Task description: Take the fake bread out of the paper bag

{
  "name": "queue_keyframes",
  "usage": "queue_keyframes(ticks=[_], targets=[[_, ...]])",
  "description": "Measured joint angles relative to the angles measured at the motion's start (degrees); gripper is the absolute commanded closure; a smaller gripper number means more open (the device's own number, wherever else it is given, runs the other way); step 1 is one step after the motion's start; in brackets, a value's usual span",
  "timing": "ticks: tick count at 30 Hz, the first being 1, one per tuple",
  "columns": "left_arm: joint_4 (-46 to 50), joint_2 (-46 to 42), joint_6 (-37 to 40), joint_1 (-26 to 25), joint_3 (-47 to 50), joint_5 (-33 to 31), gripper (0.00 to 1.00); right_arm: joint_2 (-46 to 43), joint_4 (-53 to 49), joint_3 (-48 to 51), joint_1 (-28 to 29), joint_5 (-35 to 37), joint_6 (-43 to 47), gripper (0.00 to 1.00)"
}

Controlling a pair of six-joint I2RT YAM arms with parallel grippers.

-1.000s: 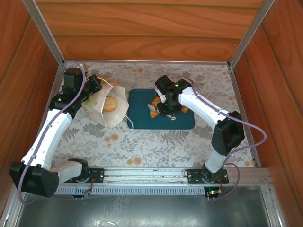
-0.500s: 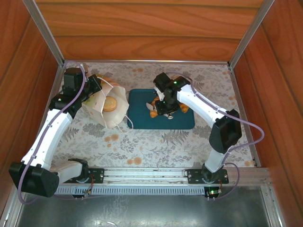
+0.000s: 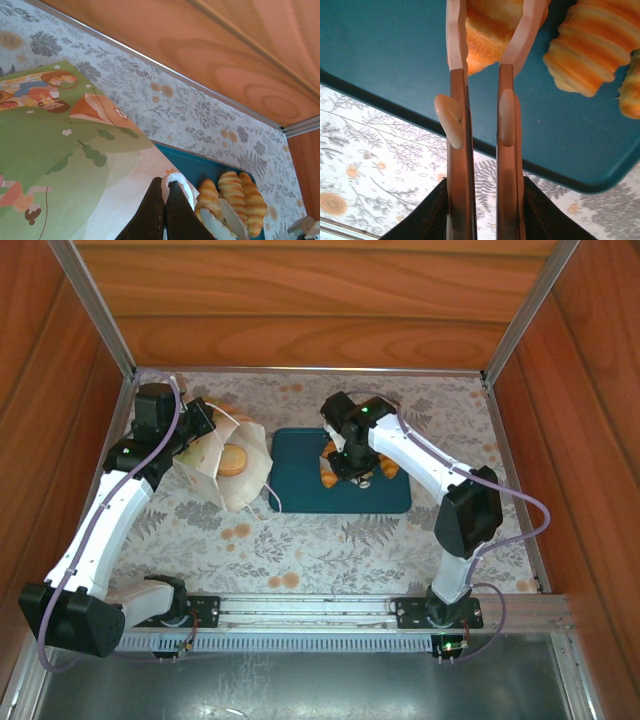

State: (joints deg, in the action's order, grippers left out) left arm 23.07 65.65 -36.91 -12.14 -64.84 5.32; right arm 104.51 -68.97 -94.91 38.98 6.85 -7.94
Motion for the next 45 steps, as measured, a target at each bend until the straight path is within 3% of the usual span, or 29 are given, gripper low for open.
queue_keyframes(ticks=[15, 22, 37, 45], targets=[[-0.09, -0.63, -0.02, 0.00, 0.31, -0.04, 1.00, 3.23, -0.94, -3.41, -3.56, 1.29, 8.35, 0.63], [-0.09, -0.63, -0.02, 0.00, 0.31, -0.04, 1.00, 3.23, -0.92, -3.50, -4.22, 2.12, 9.27, 0.63], [-0.09, -0.63, -0.04, 0.00, 0.31, 0.00, 1.00, 3.21, -0.39, -3.63, -4.24, 2.21, 9.79, 0.49], [-0.09, -0.63, -0.04, 0.00, 0.31, 0.02, 1.00, 1.70, 0.79, -3.63, -4.24, 2.05, 9.70, 0.50]])
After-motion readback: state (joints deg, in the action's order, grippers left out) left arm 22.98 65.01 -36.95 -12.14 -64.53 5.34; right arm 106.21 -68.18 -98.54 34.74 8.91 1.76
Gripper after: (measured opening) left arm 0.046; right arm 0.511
